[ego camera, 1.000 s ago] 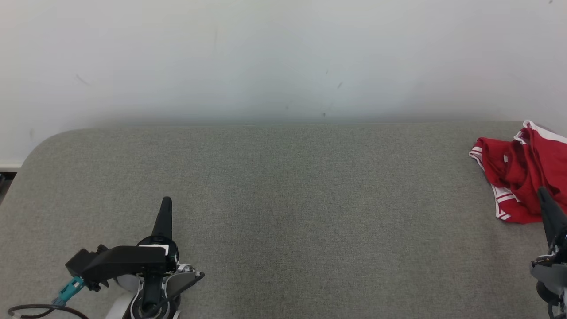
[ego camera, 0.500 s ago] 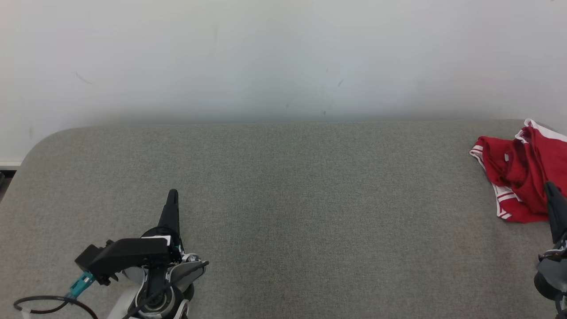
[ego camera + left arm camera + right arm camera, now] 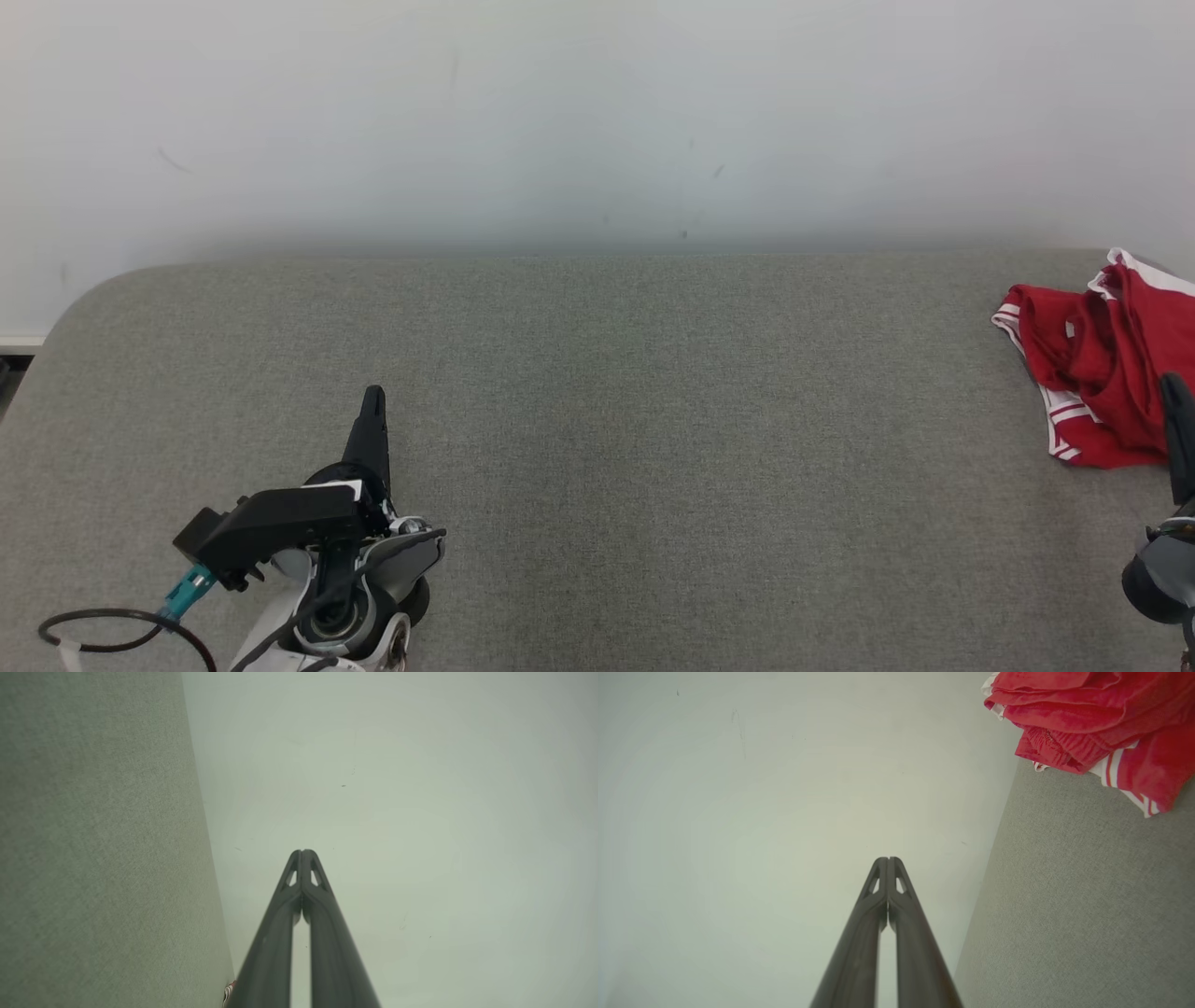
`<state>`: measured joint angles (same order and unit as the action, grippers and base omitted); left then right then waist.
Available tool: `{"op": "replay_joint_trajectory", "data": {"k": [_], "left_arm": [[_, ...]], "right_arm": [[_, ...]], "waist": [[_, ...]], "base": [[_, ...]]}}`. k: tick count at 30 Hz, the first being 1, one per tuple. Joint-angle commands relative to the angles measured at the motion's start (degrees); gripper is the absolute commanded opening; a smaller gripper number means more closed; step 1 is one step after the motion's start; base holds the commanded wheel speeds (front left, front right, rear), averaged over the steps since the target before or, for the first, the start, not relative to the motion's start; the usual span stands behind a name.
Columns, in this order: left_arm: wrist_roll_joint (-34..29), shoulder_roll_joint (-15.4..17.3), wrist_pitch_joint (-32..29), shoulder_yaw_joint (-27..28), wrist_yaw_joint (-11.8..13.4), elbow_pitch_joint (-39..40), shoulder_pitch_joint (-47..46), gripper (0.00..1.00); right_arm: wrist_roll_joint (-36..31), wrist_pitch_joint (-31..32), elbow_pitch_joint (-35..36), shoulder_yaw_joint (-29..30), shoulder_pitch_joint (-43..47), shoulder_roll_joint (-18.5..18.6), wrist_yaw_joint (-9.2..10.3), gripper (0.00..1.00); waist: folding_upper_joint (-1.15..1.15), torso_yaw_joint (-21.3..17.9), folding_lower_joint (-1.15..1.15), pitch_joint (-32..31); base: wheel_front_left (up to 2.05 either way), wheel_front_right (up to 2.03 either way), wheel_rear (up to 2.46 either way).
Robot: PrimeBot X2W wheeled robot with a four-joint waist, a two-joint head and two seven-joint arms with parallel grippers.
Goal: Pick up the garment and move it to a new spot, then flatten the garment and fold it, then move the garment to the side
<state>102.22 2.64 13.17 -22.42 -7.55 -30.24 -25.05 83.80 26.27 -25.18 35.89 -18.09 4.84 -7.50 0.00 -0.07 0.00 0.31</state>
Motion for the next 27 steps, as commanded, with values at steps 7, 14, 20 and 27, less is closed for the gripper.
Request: {"op": "replay_joint_trajectory", "data": {"k": [7,14,20,27], "left_arm": [[0.32,0.19,0.18,0.02,-0.10,-0.17,-0.59,0.00],[0.33,0.19,0.19,0.02,-0.10,-0.16,-0.58,0.00],[0.33,0.19,0.19,0.02,-0.10,-0.16,-0.58,0.00],[0.33,0.19,0.19,0.02,-0.10,-0.15,-0.58,0.00]], "right_arm": [[0.49,0.01,-0.01,0.01,-0.29,0.16,0.02,0.00],[0.41,-0.09,-0.02,-0.10,-0.23,0.25,0.02,0.00],[0.51,-0.17,-0.03,-0.18,-0.19,0.31,0.02,0.00],[0.61,-0.26,-0.04,-0.32,-0.13,0.38,0.02,0.00]], "waist": [[0.00,0.00,0.00,0.00],[0.00,0.00,0.00,0.00],[0.00,0.00,0.00,0.00],[0.00,0.00,0.00,0.00]], "base": [[0.00,0.00,0.00],[0.00,0.00,0.00],[0.00,0.00,0.00],[0.00,0.00,0.00]]}}
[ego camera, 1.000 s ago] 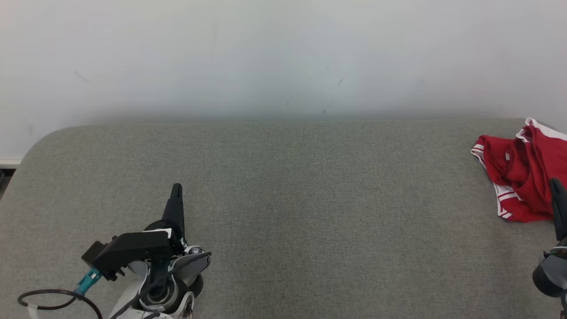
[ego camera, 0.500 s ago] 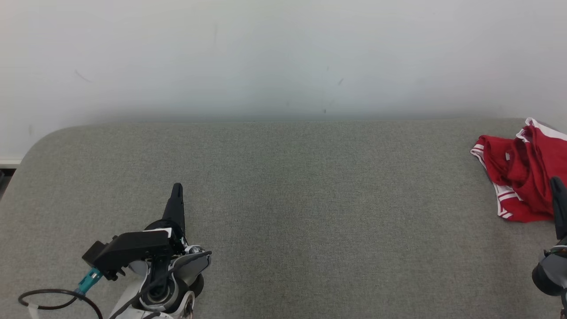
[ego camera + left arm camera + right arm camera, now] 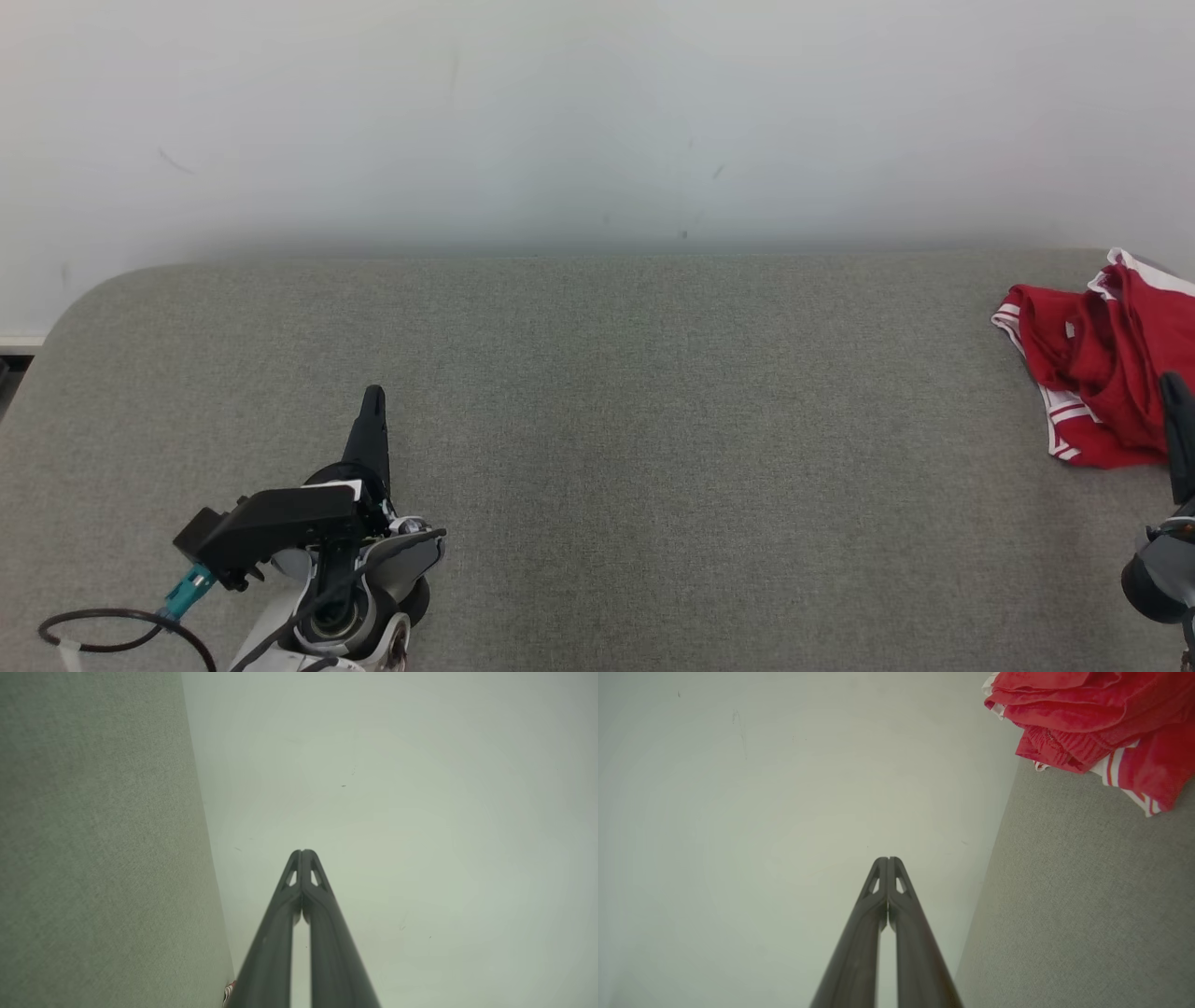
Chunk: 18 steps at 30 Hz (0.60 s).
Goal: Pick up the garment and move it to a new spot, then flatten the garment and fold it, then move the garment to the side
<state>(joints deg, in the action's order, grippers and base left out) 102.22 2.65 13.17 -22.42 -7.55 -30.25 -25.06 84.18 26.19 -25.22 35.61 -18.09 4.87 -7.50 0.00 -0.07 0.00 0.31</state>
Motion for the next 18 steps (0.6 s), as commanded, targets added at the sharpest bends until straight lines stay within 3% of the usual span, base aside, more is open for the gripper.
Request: {"op": "replay_joint_trajectory", "data": {"k": [1,18], "left_arm": [[0.33,0.18,0.19,0.01,-0.10,-0.14,-0.56,0.00],[0.34,0.18,0.19,0.02,-0.10,-0.13,-0.56,0.00]], "right_arm": [[0.25,-0.17,0.00,-0.06,-0.12,0.36,0.01,0.00],[0.46,-0.28,-0.02,-0.29,0.00,0.51,0.01,0.00]], "waist": [[0.00,0.00,0.00,0.00],[0.00,0.00,0.00,0.00]], "base": [[0.00,0.00,0.00],[0.00,0.00,0.00]]}}
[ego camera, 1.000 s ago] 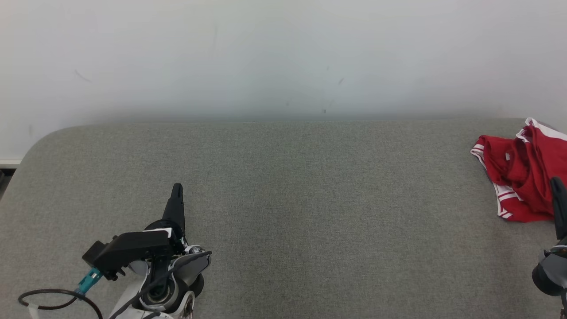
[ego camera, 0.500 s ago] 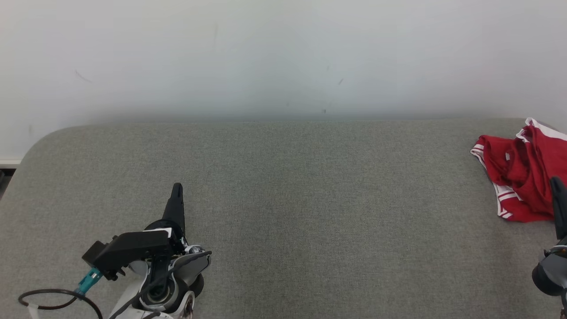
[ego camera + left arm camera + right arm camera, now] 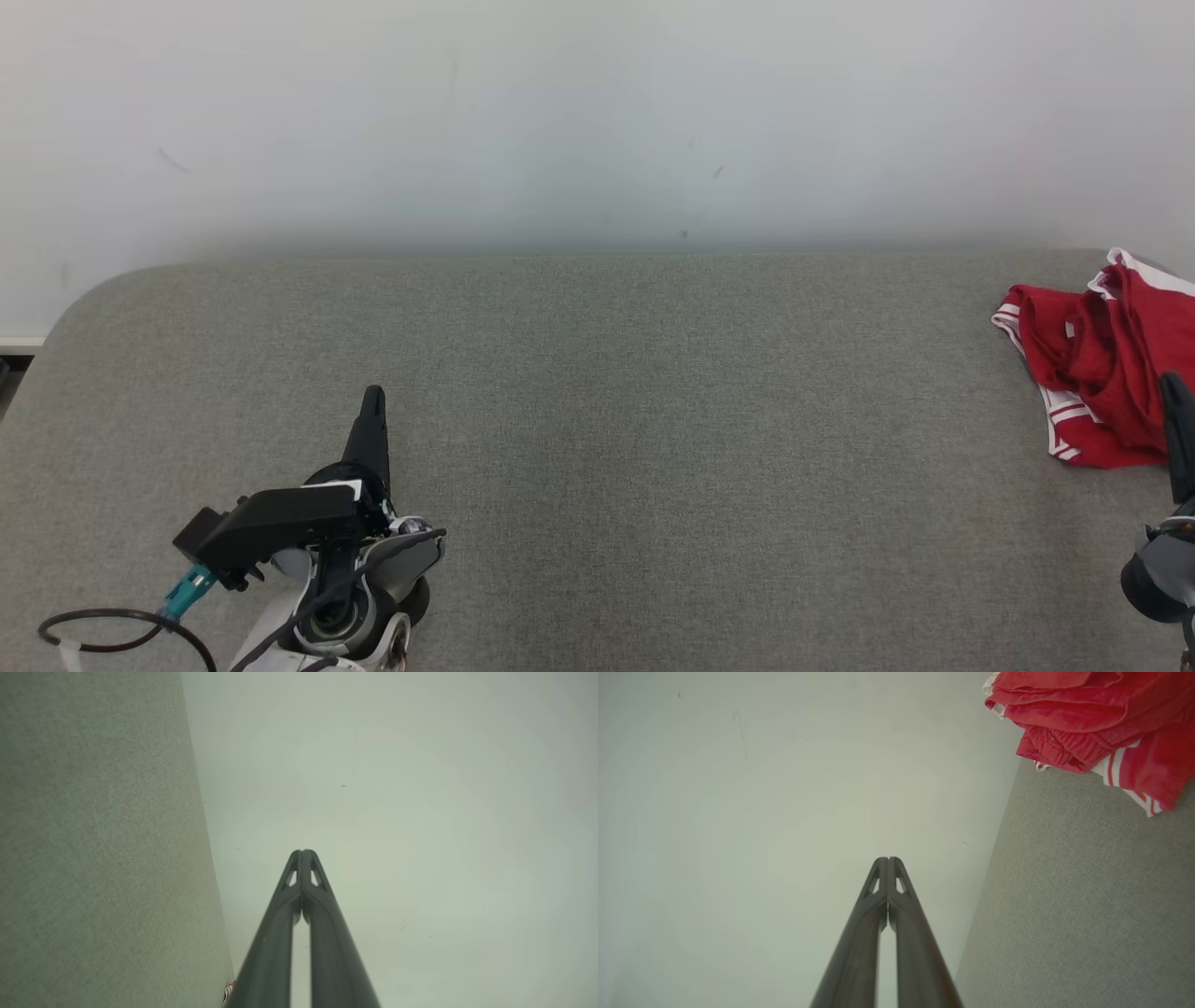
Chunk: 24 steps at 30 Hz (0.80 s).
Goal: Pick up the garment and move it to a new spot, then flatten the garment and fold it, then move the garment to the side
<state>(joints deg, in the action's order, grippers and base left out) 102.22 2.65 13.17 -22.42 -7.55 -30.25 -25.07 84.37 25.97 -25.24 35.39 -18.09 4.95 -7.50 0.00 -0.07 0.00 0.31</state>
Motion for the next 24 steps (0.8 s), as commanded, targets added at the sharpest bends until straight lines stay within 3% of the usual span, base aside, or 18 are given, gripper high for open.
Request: {"op": "replay_joint_trajectory", "data": {"k": [1,24], "left_arm": [[0.34,0.18,0.19,0.02,-0.10,-0.13,-0.55,0.00],[0.34,0.18,0.20,0.01,-0.10,-0.12,-0.54,0.00]], "right_arm": [[0.29,-0.06,0.00,-0.09,0.00,0.43,0.01,0.00],[0.52,-0.23,-0.03,-0.34,0.15,0.60,0.02,0.00]], "waist": [[0.00,0.00,0.00,0.00],[0.00,0.00,0.00,0.00]], "base": [[0.00,0.00,0.00],[0.00,0.00,0.00]]}}
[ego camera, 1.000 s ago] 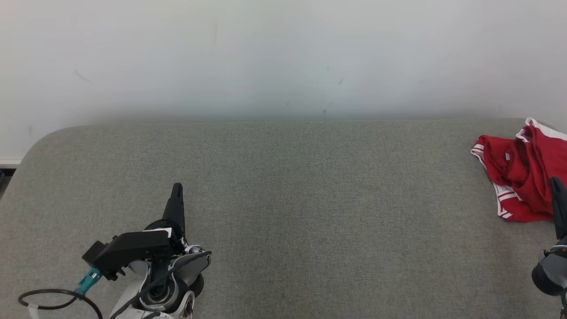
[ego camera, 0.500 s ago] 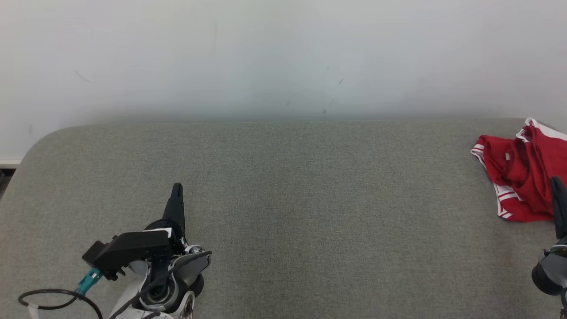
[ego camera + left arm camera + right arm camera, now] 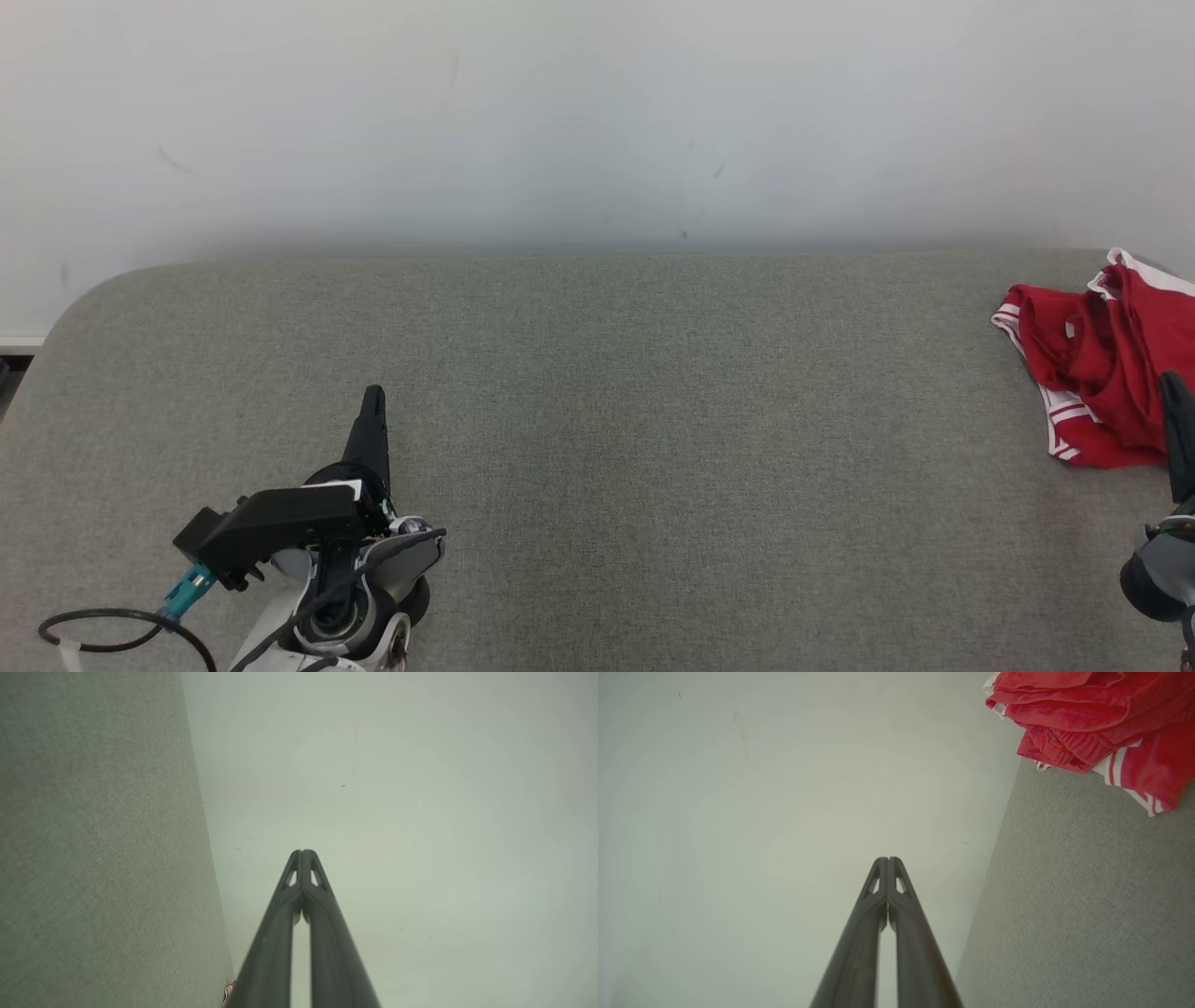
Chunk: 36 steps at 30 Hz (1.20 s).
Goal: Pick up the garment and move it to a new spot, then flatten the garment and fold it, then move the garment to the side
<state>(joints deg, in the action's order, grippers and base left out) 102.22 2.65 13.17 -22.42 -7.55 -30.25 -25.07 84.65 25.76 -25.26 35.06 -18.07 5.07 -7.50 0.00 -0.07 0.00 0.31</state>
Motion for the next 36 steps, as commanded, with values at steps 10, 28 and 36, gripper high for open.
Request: {"op": "replay_joint_trajectory", "data": {"k": [10,28,36], "left_arm": [[0.34,0.18,0.20,0.01,-0.10,-0.11,-0.54,0.00],[0.35,0.18,0.20,0.01,-0.10,-0.10,-0.54,0.00],[0.35,0.18,0.21,0.01,-0.10,-0.10,-0.53,0.00]], "right_arm": [[0.37,-0.13,-0.02,-0.13,0.19,0.52,0.02,0.00],[0.52,-0.32,-0.04,-0.33,0.28,0.61,0.02,0.00],[0.60,-0.40,-0.04,-0.42,0.30,0.65,0.01,0.00]], "waist": [[0.00,0.00,0.00,0.00],[0.00,0.00,0.00,0.00],[0.00,0.00,0.00,0.00]], "base": [[0.00,0.00,0.00],[0.00,0.00,0.00],[0.00,0.00,0.00]]}}
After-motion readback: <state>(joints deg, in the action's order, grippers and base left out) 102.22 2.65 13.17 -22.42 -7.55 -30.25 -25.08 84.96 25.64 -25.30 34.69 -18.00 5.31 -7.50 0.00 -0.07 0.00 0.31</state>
